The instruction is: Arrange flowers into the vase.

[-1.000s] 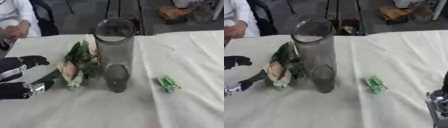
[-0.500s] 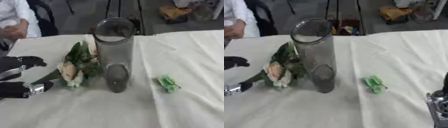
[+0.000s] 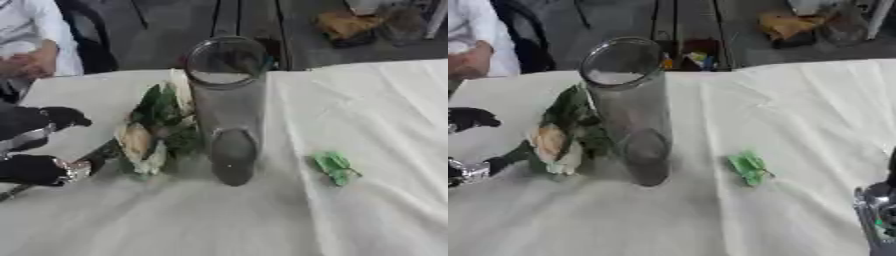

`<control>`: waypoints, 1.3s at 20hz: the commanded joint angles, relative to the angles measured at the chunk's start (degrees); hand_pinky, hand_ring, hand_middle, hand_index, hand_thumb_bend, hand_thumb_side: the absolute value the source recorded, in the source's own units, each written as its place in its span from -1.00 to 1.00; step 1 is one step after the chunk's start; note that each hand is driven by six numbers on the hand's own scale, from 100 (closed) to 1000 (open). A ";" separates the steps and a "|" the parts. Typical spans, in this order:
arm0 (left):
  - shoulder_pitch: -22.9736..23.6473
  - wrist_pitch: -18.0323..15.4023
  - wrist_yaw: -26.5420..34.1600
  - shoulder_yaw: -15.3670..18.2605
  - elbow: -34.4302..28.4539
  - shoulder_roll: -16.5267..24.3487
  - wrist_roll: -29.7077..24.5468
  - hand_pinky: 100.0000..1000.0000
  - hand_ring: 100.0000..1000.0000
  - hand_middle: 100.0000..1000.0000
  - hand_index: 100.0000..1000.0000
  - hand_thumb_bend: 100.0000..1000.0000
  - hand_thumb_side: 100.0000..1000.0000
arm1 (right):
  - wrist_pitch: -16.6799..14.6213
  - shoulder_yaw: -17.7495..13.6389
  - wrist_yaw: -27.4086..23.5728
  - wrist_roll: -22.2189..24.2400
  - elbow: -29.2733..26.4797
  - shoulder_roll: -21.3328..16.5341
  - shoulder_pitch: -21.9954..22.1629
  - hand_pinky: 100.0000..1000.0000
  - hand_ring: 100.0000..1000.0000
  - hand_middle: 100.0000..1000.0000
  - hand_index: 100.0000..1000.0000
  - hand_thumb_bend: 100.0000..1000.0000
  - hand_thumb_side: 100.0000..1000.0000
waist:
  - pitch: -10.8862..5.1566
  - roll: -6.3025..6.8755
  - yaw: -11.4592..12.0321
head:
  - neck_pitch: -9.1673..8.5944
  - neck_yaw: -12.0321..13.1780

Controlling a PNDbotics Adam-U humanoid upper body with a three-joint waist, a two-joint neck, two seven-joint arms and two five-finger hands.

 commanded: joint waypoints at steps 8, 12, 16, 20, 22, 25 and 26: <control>-3.16 -3.82 -1.74 -1.20 7.80 -1.42 2.72 0.70 0.92 0.96 1.00 -0.35 0.77 | -0.55 -0.03 -0.38 -0.22 -0.93 -1.30 -0.31 0.04 0.18 -0.06 0.36 -1.00 0.76 | -0.87 -0.01 -0.34 | -0.61 0.52; -3.69 -4.78 -1.95 -1.37 10.11 -2.28 3.65 0.68 0.90 0.95 1.00 -0.35 0.76 | -0.58 0.03 -0.43 -0.15 -0.93 -1.28 -0.38 0.04 0.18 -0.06 0.35 -1.00 0.76 | -0.61 -0.05 -0.70 | -0.94 0.96; -4.27 -5.67 -2.39 -1.73 12.29 -3.13 4.59 0.66 0.88 0.92 1.00 -0.34 0.75 | -0.60 0.11 -0.53 -0.03 -0.93 -1.24 -0.44 0.05 0.18 -0.06 0.36 -1.00 0.77 | -0.40 -0.15 -0.99 | -1.23 1.31; -4.75 -6.38 -3.22 -2.20 14.36 -3.91 4.99 0.64 0.86 0.90 1.00 -0.34 0.73 | -0.65 0.21 -0.63 0.15 -0.93 -1.19 -0.48 0.05 0.18 -0.06 0.36 -1.00 0.77 | -0.19 -0.24 -1.09 | -1.49 1.61; -4.95 -6.72 -3.60 -2.36 15.09 -4.22 5.08 0.64 0.86 0.90 1.00 -0.34 0.73 | -0.66 0.21 -0.68 0.20 -0.93 -1.18 -0.50 0.05 0.18 -0.06 0.36 -1.00 0.77 | -0.12 -0.27 -1.09 | -1.57 1.66; -5.26 -7.16 -4.35 -2.57 16.13 -4.62 4.92 0.63 0.85 0.89 1.00 -0.35 0.68 | -0.71 0.30 -0.76 0.31 -0.93 -1.18 -0.54 0.05 0.18 -0.06 0.36 -1.00 0.77 | 0.03 -0.26 -1.16 | -1.68 1.79; -5.36 -7.30 -4.63 -2.62 16.53 -4.78 4.80 0.63 0.84 0.89 1.00 -0.35 0.67 | -0.72 0.33 -0.80 0.36 -0.93 -1.18 -0.53 0.06 0.18 -0.07 0.36 -1.00 0.78 | 0.08 -0.24 -1.20 | -1.71 1.88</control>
